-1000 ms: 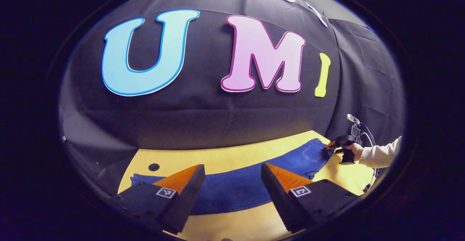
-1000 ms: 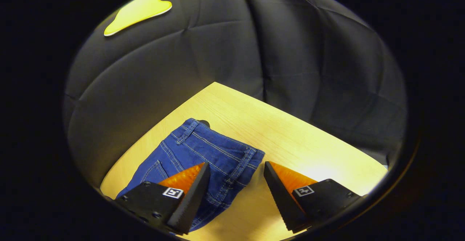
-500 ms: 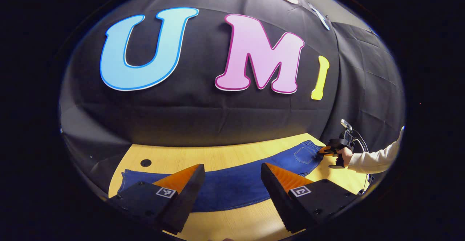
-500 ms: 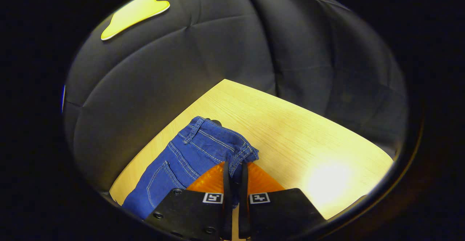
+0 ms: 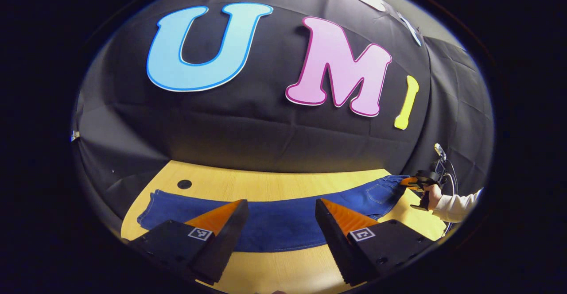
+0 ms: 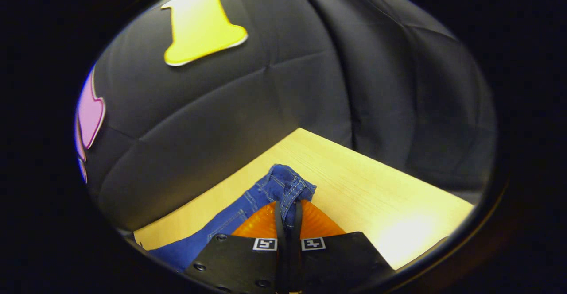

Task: Grasp the waist and the cuffs of the jeans and fold them to make the two legs overlap; first hold the waist and fold one-third of the jeans toward the cuffs, then hold the cuffs and fold the remaining one-third in the same direction to finish folding.

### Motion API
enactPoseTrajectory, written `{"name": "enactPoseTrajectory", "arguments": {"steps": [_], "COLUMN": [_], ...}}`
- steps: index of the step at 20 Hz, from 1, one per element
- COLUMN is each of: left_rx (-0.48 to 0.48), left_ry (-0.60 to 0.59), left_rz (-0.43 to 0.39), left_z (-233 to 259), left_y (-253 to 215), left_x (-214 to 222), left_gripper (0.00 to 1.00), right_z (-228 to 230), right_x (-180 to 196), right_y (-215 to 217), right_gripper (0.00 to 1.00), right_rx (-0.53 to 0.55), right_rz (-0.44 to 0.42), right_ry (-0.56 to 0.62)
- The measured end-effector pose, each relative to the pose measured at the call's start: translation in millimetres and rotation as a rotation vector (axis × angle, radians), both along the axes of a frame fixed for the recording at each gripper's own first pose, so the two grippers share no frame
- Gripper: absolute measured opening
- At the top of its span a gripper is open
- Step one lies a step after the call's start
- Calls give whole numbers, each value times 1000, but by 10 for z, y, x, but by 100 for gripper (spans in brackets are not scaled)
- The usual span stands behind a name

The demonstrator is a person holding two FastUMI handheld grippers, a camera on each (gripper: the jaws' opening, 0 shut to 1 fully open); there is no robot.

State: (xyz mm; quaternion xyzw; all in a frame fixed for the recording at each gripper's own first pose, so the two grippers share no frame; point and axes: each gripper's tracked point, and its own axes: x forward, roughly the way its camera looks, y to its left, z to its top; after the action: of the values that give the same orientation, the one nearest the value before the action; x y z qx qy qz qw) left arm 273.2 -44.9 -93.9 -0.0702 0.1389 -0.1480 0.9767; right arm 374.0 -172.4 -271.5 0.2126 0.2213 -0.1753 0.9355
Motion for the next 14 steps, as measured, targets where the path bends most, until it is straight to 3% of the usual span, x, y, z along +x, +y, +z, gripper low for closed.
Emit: {"name": "enactPoseTrajectory", "arguments": {"steps": [5,12,14], "left_rx": [-24,-37,-62], "left_ry": [6,1,10], "left_rz": [20,35,65], "left_z": [-72,-143,-190], "left_y": [61,210,322], "left_x": [-217,-439,-485], "left_gripper": [96,96,96], "right_z": [593,1240,1170], "right_x": [-3,-475,-655], "right_y": [583,1484,1860], "right_gripper": [5,4,4], "right_rx": [-189,-247,-229], "right_rz": [261,581,685], "right_ry": [-86,-234,-230]}}
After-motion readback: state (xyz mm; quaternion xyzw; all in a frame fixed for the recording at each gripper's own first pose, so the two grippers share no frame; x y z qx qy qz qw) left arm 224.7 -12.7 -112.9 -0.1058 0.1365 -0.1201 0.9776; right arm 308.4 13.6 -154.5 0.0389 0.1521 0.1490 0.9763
